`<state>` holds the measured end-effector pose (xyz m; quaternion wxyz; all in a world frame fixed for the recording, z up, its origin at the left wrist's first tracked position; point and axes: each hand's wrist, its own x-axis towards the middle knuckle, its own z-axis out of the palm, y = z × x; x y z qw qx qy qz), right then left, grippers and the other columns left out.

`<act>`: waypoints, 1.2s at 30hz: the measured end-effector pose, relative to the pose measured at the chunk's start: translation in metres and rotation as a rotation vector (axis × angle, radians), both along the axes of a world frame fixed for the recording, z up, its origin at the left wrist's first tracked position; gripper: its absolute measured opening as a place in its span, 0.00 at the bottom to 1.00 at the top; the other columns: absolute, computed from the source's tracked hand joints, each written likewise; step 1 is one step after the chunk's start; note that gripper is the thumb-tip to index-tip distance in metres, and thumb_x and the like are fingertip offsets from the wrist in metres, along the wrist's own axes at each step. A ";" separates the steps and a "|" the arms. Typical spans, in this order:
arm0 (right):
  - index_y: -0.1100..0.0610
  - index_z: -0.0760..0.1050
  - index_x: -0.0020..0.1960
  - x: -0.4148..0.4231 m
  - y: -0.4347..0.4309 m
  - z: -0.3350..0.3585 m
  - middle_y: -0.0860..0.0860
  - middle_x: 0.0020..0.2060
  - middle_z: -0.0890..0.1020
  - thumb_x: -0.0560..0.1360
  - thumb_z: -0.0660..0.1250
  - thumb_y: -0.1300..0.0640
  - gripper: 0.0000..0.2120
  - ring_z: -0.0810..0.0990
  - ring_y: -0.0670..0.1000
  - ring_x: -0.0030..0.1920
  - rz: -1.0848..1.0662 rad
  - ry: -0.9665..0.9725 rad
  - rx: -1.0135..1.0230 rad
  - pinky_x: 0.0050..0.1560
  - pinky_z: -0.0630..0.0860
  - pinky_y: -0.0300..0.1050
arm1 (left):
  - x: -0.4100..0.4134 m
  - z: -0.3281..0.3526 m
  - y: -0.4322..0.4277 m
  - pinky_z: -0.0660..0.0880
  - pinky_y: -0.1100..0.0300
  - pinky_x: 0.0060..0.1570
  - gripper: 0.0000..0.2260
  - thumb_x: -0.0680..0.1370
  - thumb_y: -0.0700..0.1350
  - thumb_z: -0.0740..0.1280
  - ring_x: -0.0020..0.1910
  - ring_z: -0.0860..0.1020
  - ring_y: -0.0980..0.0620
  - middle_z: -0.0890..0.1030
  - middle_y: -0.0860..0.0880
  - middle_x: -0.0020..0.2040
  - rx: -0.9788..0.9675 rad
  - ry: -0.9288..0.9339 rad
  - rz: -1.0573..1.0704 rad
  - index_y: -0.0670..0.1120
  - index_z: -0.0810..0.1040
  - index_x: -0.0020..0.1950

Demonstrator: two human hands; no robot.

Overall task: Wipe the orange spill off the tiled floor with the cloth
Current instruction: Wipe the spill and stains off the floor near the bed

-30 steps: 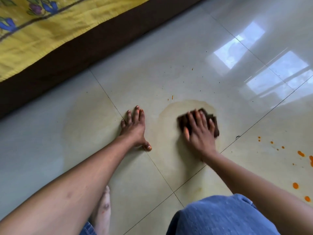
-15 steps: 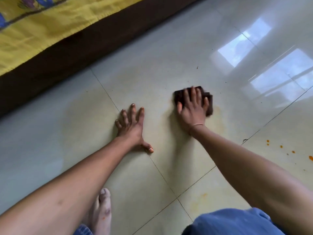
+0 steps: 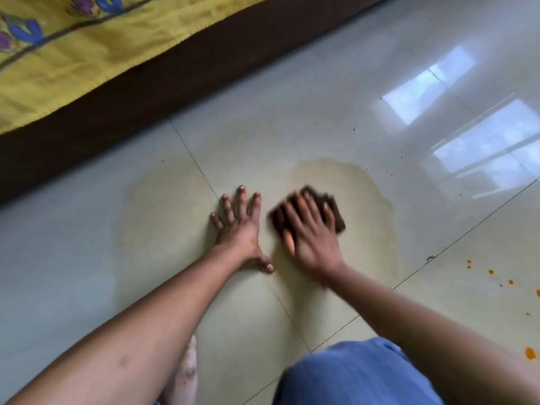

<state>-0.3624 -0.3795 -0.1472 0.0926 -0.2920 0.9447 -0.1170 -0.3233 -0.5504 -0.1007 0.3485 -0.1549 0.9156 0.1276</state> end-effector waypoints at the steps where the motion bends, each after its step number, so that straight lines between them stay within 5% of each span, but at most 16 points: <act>1: 0.51 0.63 0.76 0.025 0.027 0.003 0.54 0.76 0.62 0.76 0.54 0.43 0.29 0.56 0.54 0.77 0.088 0.003 0.006 0.74 0.52 0.59 | 0.000 0.001 0.000 0.43 0.31 0.70 0.70 0.54 0.62 0.81 0.72 0.29 0.35 0.24 0.45 0.73 -0.003 -0.003 -0.003 0.51 0.30 0.76; 3: 0.50 0.62 0.76 0.022 0.056 0.000 0.53 0.76 0.61 0.76 0.54 0.42 0.30 0.57 0.54 0.77 0.144 0.002 0.022 0.74 0.50 0.57 | 0.000 0.003 0.001 0.42 0.32 0.70 0.70 0.55 0.62 0.80 0.72 0.29 0.35 0.24 0.45 0.73 -0.006 -0.009 0.003 0.51 0.30 0.76; 7: 0.50 0.59 0.77 -0.048 0.006 0.001 0.53 0.77 0.57 0.74 0.49 0.42 0.32 0.51 0.53 0.77 -0.234 -0.030 0.044 0.74 0.44 0.57 | 0.000 0.001 0.001 0.42 0.31 0.70 0.70 0.54 0.62 0.81 0.72 0.29 0.35 0.25 0.45 0.73 -0.019 -0.015 0.000 0.51 0.29 0.76; 13: 0.50 0.62 0.76 0.052 0.063 0.007 0.53 0.76 0.62 0.76 0.54 0.42 0.29 0.57 0.53 0.76 0.091 -0.015 0.044 0.72 0.51 0.57 | -0.011 0.022 -0.008 0.56 0.35 0.70 0.64 0.56 0.62 0.80 0.76 0.41 0.37 0.36 0.45 0.78 -0.065 -0.040 -0.088 0.50 0.40 0.78; 19: 0.47 0.53 0.78 -0.050 0.009 0.009 0.51 0.79 0.50 0.73 0.40 0.37 0.35 0.44 0.50 0.78 -0.012 -0.086 0.070 0.74 0.39 0.55 | -0.101 0.042 -0.038 0.58 0.35 0.69 0.62 0.57 0.62 0.80 0.77 0.44 0.38 0.39 0.47 0.79 -0.188 0.112 -0.321 0.50 0.44 0.79; 25: 0.47 0.52 0.78 -0.088 -0.021 0.007 0.51 0.79 0.49 0.72 0.39 0.37 0.36 0.42 0.50 0.78 -0.077 -0.069 0.049 0.73 0.38 0.56 | -0.191 0.031 -0.047 0.58 0.36 0.70 0.65 0.55 0.60 0.81 0.77 0.43 0.38 0.38 0.48 0.79 -0.148 0.098 -0.400 0.52 0.41 0.78; 36: 0.51 0.65 0.74 -0.034 -0.051 0.004 0.54 0.75 0.64 0.73 0.55 0.43 0.31 0.58 0.53 0.76 -0.273 -0.060 -0.036 0.70 0.49 0.57 | -0.206 0.009 -0.057 0.52 0.31 0.69 0.66 0.55 0.55 0.83 0.76 0.35 0.39 0.32 0.52 0.77 -0.001 0.031 -0.320 0.54 0.37 0.78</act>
